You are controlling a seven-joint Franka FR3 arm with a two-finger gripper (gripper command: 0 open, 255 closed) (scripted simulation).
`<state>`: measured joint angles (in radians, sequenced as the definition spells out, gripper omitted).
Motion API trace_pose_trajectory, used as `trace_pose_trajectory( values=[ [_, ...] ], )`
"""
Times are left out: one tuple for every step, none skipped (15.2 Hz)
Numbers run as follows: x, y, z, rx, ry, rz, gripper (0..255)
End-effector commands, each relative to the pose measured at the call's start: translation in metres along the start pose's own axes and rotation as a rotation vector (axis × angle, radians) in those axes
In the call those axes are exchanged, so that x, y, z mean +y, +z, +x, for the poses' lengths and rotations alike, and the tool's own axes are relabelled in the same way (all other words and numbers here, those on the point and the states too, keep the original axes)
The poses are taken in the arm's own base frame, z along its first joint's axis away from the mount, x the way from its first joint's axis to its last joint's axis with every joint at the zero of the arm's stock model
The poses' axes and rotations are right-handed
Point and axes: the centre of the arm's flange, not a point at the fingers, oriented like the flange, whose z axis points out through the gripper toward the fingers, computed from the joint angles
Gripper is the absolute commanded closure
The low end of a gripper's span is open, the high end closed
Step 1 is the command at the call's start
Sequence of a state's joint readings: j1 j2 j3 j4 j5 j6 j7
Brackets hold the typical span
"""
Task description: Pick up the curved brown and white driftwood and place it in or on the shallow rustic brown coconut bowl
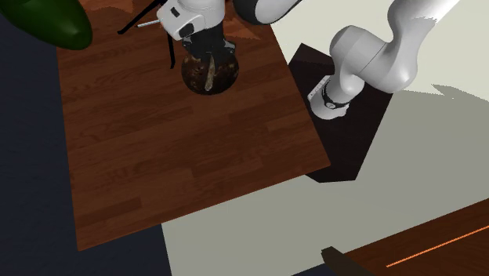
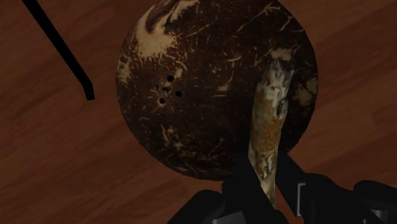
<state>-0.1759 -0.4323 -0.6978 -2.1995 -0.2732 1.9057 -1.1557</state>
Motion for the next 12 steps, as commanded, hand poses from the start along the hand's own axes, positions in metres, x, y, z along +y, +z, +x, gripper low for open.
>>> trace_pose_trajectory(
  values=[
    [0.015,0.000,-0.024,0.000,-0.001,0.000,255],
    [0.022,0.000,-0.035,0.000,-0.001,0.000,255],
    [0.028,0.000,-0.045,0.000,-0.001,0.000,255],
    [0.028,0.005,-0.045,0.000,-0.001,0.000,255],
    [0.028,0.011,-0.045,0.000,-0.001,0.000,255],
    [0.028,0.016,-0.045,0.000,-0.001,0.000,255],
    [0.027,0.021,-0.046,0.000,-0.001,0.000,255],
    [0.027,0.027,-0.046,0.000,-0.001,0.000,255],
    [0.027,0.032,-0.046,0.000,-0.001,0.000,255],
    [0.027,0.037,-0.046,0.000,-0.001,0.000,255],
    [0.026,0.042,-0.046,0.000,-0.001,0.000,255],
    [0.026,0.048,-0.046,0.000,-0.001,0.000,255]
  ],
)
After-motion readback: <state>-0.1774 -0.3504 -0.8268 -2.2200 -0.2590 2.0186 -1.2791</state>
